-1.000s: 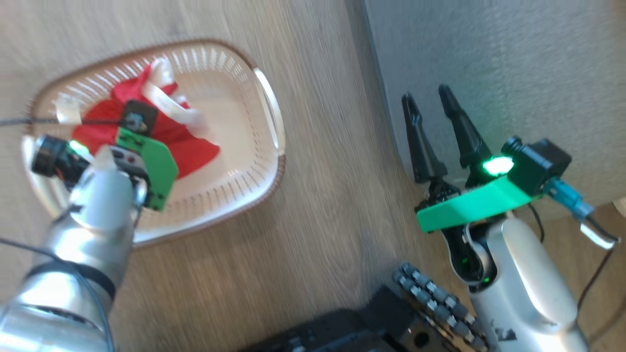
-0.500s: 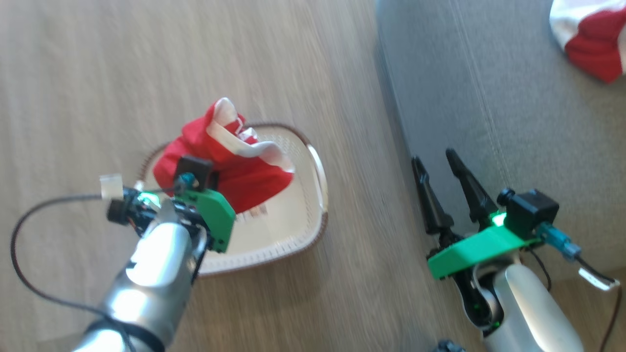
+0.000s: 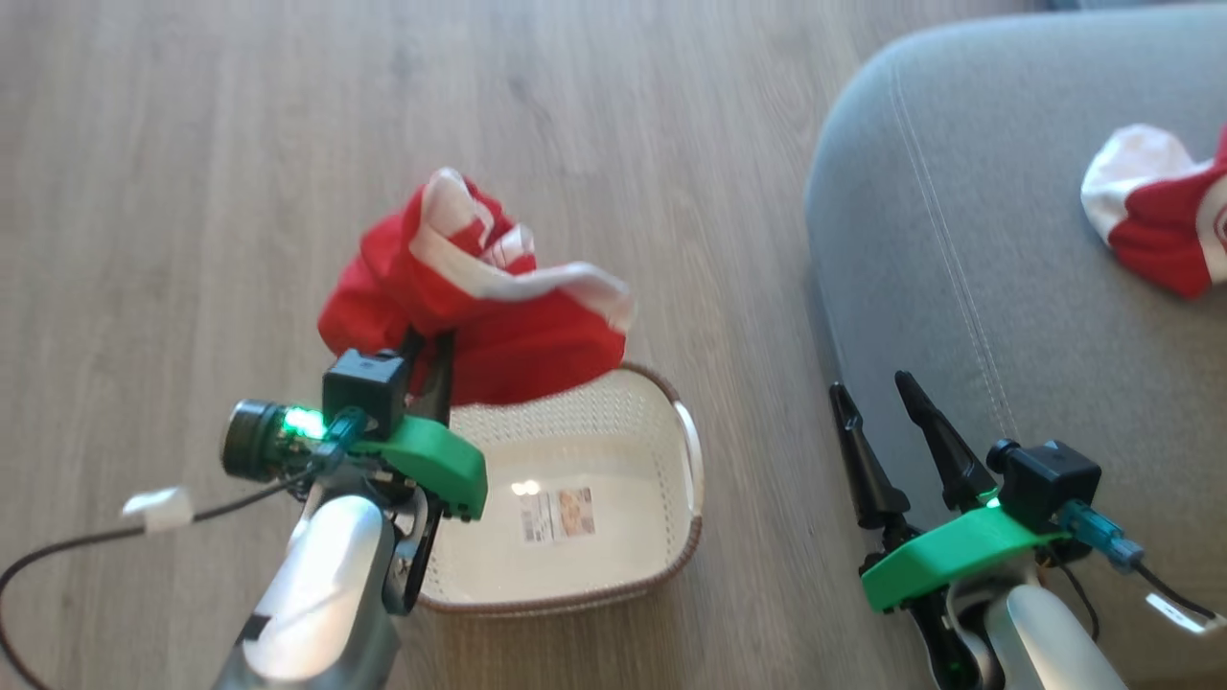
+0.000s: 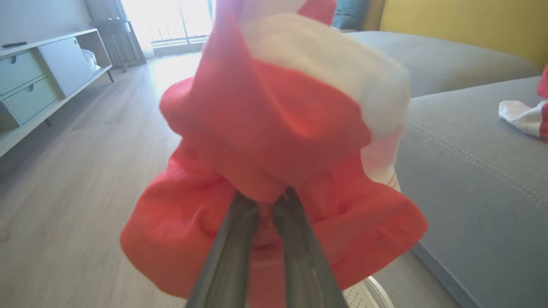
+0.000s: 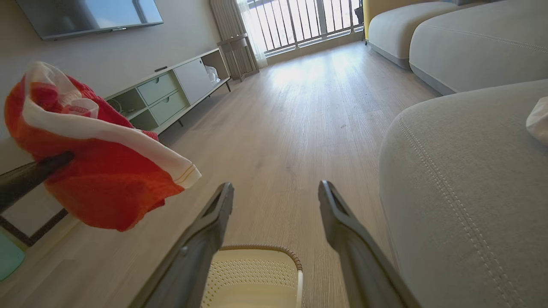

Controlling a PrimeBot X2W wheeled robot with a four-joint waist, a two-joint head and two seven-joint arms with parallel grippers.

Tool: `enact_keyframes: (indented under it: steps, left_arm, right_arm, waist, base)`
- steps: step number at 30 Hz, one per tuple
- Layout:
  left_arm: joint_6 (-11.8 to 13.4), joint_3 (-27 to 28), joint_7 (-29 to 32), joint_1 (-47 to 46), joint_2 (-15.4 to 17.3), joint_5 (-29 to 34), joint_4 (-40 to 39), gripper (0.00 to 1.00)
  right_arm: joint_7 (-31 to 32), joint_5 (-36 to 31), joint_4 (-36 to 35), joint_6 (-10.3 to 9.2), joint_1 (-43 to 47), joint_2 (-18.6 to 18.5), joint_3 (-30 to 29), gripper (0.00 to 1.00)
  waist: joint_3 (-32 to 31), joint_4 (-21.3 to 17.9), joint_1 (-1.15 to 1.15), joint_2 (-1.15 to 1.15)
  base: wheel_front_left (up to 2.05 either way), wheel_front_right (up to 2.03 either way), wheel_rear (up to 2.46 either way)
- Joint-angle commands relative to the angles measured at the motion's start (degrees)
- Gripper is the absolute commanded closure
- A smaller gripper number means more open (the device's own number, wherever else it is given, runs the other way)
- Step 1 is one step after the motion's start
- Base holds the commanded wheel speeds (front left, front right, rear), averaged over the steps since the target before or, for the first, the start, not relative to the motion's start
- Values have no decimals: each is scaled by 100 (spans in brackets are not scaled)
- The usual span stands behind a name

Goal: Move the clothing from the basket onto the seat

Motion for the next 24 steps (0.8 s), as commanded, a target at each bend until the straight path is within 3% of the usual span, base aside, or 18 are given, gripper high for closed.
enact_keyframes:
  steps: [1,13,24]
  left_arm:
    - [-48,302,-79,21,35,100,-548,100]
    - [-252,784,-79,713,-107,167,-2408,100]
    - [-435,137,-80,931,-114,136,-2962,100]
  right_arm:
    - [-32,-55,-149,-2,29,-14,96,0]
    - [-32,-94,-136,-2,227,-46,93,0]
    - [-32,-100,-113,-2,360,-32,30,0]
  waist:
    - [-261,177,1,0]
    - [-545,271,1,0]
    - [-679,244,1,0]
  base:
    - [0,0,0]
    - [0,0,0]
    - [0,0,0]
